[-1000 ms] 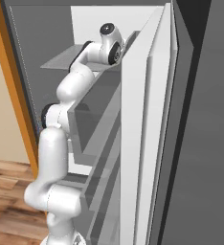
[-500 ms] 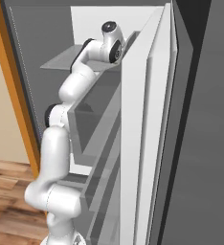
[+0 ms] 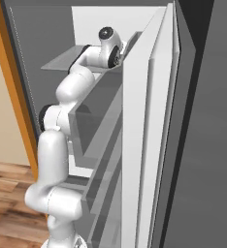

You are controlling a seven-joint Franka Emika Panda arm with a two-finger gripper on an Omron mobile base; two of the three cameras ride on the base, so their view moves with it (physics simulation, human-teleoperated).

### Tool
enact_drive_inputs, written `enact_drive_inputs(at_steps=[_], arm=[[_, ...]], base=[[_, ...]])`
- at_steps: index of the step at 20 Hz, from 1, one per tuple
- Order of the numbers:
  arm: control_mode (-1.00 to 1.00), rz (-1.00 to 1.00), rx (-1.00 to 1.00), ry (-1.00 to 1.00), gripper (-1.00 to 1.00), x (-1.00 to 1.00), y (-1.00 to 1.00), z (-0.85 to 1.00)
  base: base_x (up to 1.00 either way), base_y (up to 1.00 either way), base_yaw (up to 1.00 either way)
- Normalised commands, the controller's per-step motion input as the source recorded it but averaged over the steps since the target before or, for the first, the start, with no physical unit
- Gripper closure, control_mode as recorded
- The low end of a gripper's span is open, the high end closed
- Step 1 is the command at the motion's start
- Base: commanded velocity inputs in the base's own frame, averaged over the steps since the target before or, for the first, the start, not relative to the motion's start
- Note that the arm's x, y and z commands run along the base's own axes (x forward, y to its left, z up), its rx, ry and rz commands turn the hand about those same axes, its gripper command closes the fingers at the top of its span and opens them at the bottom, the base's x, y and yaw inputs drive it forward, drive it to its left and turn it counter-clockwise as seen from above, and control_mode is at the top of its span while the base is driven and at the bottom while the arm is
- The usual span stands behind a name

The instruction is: Pick the egg and butter from the fridge and place them by the bowl for mixing.

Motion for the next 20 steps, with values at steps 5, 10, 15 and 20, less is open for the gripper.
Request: enact_drive_inputs(at_steps=[5,10,15,20], arm=[[-1.00,0.00,0.00,0.00,1.00,0.00,0.00,0.00],[-1.00,0.00,0.00,-0.18,1.00,-0.20,0.00,0.29],[-1.00,0.00,0.00,-0.02,1.00,-0.01,0.00,0.06],[-1.00,0.00,0.00,-0.16,1.00,-0.49,0.02,0.00]], base=[[0.00,0.00,0.00],[0.00,0.00,0.00],[0.00,0.00,0.00],[0.00,0.00,0.00]])
